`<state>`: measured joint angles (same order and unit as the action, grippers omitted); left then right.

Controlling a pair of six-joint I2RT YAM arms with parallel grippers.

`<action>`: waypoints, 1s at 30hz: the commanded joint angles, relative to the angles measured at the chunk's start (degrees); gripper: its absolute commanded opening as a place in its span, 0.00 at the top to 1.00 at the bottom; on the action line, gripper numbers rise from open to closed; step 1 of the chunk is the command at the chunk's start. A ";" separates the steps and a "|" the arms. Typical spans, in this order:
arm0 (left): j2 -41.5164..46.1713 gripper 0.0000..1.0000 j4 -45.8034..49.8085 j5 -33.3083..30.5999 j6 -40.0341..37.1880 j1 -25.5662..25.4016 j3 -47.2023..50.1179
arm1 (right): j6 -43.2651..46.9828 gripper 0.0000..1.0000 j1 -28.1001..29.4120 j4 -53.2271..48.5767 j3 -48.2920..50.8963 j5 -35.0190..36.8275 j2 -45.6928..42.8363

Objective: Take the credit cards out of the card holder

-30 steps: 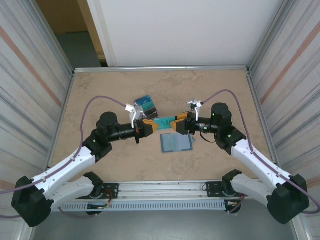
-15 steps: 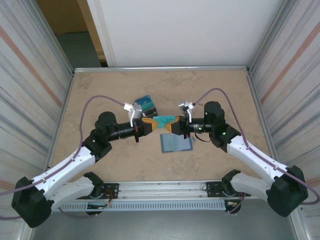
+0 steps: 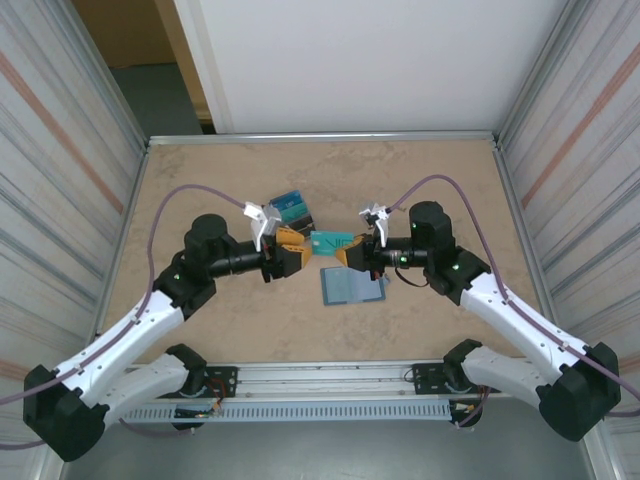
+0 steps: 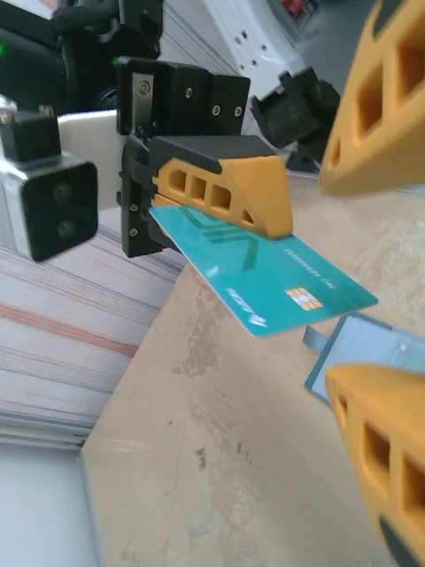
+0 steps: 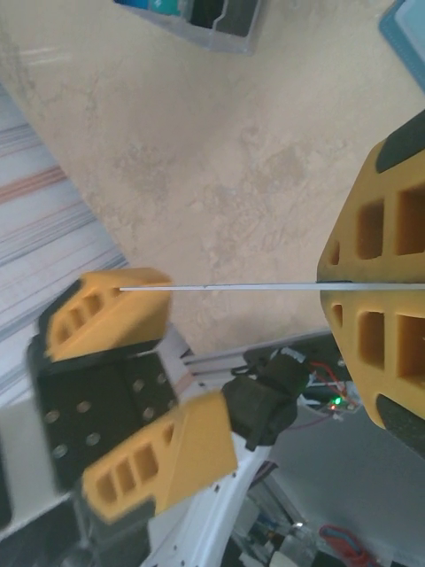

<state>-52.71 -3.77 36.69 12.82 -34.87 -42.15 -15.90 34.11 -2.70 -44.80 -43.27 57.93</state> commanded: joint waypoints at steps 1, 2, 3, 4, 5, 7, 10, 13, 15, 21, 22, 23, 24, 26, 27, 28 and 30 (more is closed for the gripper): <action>-0.39 0.34 7.00 0.91 -7.64 0.07 -4.74 | 2.71 1.00 -0.27 -4.22 -2.39 1.08 -0.81; -0.86 0.29 8.72 0.50 -9.42 0.11 -5.94 | 2.88 1.00 -0.27 -4.39 -2.49 1.03 -0.76; -1.32 0.25 10.38 -0.11 -11.03 0.07 -7.08 | 3.05 1.00 -0.27 -4.50 -2.61 0.93 -0.55; -1.52 0.22 11.59 -0.65 -12.37 0.08 -8.07 | 3.13 1.00 -0.29 -4.67 -2.82 0.82 -0.26; -1.92 0.19 12.66 -1.27 -13.69 0.06 -9.09 | 3.28 1.00 -0.27 -4.93 -3.09 0.65 0.09; -2.89 0.14 14.95 -1.62 -15.62 0.07 -10.98 | 3.46 1.00 -0.18 -5.36 -3.62 0.39 0.59; -5.38 0.13 21.11 -1.28 -19.18 0.08 -15.38 | 3.90 1.00 -0.10 -6.13 -4.31 0.09 1.43; -8.86 0.14 27.63 -1.11 -22.25 0.06 -19.59 | 4.11 1.00 0.13 -6.18 -4.58 -0.54 1.79; -11.24 0.15 31.09 0.09 -24.09 0.05 -21.89 | 4.24 1.00 0.25 -6.27 -4.68 -0.84 2.14; -15.46 0.20 33.28 5.96 -27.22 -0.18 -25.45 | 4.60 1.00 1.04 -6.33 -4.95 -1.43 2.98; -15.92 0.21 33.26 5.94 -27.66 -0.16 -25.76 | 4.67 1.00 1.20 -6.27 -5.00 -1.53 3.06; -16.39 0.22 33.25 5.99 -28.01 -0.11 -26.01 | 4.82 1.00 1.38 -6.27 -4.99 -1.77 3.21; -17.04 0.23 33.38 6.18 -28.63 -0.19 -26.30 | 4.99 1.00 1.49 -6.33 -5.12 -1.95 3.41; -18.31 0.25 34.18 7.00 -29.80 -0.17 -27.19 | 5.25 1.00 1.79 -6.52 -5.37 -2.30 3.75; -18.88 0.26 34.49 7.60 -30.44 -0.11 -27.72 | 5.42 1.00 1.91 -6.61 -5.47 -2.39 3.95; -19.67 0.27 34.78 8.18 -30.95 -0.11 -28.23 | 5.53 1.00 2.04 -6.75 -5.63 -2.49 4.07; -20.99 0.30 35.59 9.62 -31.83 -0.11 -29.22 | 5.79 1.00 2.28 -6.89 -5.75 -2.48 4.42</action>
<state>-72.47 29.50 42.61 -15.77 -34.87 -68.79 -11.92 35.79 -9.15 -48.34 -44.01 61.91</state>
